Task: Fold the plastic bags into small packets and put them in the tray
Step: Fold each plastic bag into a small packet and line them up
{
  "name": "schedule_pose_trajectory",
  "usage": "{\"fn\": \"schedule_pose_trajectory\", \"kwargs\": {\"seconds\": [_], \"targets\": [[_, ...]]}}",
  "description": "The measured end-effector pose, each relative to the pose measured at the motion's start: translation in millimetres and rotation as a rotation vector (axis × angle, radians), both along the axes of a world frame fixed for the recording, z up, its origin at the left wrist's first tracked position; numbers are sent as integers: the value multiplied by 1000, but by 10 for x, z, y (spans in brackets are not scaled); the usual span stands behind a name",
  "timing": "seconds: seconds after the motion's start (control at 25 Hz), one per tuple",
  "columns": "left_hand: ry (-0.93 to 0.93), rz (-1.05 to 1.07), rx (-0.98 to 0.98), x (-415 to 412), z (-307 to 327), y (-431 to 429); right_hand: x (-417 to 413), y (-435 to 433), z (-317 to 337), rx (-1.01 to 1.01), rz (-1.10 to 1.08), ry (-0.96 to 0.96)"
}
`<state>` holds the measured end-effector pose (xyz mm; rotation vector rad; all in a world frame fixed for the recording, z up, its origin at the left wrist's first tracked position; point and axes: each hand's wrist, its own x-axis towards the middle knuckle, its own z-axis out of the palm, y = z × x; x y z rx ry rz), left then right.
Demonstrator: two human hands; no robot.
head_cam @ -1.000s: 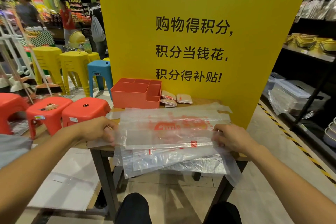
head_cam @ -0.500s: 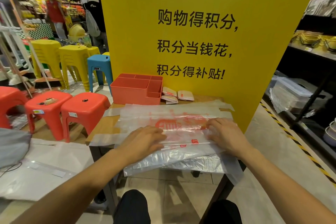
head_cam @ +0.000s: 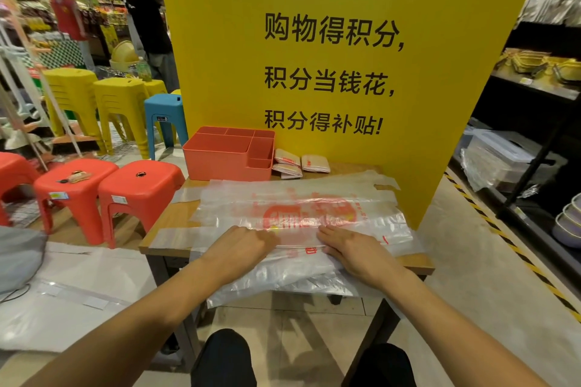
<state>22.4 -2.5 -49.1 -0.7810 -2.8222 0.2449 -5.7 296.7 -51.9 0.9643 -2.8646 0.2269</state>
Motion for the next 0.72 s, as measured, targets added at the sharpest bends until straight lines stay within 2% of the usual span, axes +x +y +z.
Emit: {"fn": "schedule_pose_trajectory", "kwargs": {"seconds": [0.12,0.28,0.4,0.52,0.64,0.72], "targets": [[4,31,-12,35,-42,-73,-3,108,21,6,-43,41],[19,65,118,-37,-46,-190,-45,334,19,33,-92,96],[-45,125,118,-72,108,-258,-98,478,86,58,-138,135],[-164,177,212,-122,401,-276,-134,539,249,21,-187,135],[-315,219,289,-320,523,-337,-227,520,396,110,-251,104],[-336,253,269,-458,493,-385,-332,510,417,181,-296,92]]}}
